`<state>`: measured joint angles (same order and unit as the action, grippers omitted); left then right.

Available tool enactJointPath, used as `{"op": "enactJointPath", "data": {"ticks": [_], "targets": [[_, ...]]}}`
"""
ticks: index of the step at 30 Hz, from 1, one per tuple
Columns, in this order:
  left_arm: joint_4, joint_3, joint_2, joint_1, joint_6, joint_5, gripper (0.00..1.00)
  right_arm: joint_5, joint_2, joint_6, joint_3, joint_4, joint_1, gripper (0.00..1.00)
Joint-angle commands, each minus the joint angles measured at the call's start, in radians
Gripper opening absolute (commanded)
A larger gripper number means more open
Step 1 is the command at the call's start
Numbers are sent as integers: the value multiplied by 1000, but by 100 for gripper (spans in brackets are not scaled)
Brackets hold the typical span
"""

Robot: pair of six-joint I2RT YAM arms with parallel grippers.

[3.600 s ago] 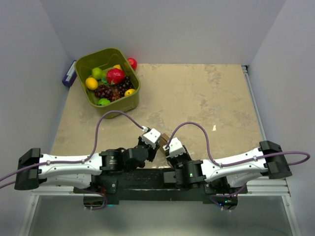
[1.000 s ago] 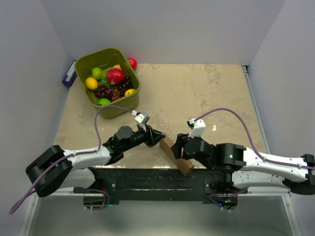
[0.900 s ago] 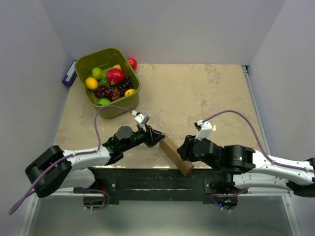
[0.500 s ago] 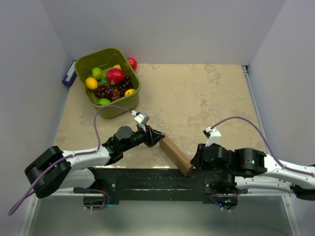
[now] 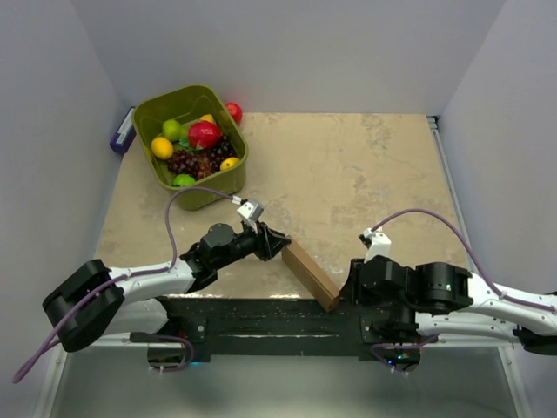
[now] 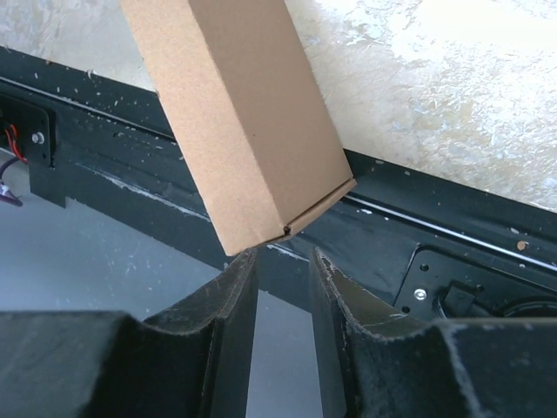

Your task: Fold the paper box

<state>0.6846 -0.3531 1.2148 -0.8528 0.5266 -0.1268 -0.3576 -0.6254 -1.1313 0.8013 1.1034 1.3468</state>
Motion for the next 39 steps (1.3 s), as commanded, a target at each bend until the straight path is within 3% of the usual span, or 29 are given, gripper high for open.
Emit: {"op": "enactJointPath", "data": {"ticks": [1,7,22,30,36,39], "targets": [[-184,29,20,-3,-79,39,34,-35,-40,-25,1,-68,-3,34],[-186,31,17,-9,-82,44,34,-29,-74,-7,-8,-99,-3,34],[-195,23,15,-12,-89,53,33,54,-128,-19,-66,-1,-1,32],[-200,14,15,-14,-93,50,33,19,-220,-4,-62,52,2,32],[-200,13,20,-25,-99,50,33,-9,-280,-7,-54,46,8,41],[-198,16,19,-26,-102,52,33,-35,-267,-4,-22,29,8,57]]}}
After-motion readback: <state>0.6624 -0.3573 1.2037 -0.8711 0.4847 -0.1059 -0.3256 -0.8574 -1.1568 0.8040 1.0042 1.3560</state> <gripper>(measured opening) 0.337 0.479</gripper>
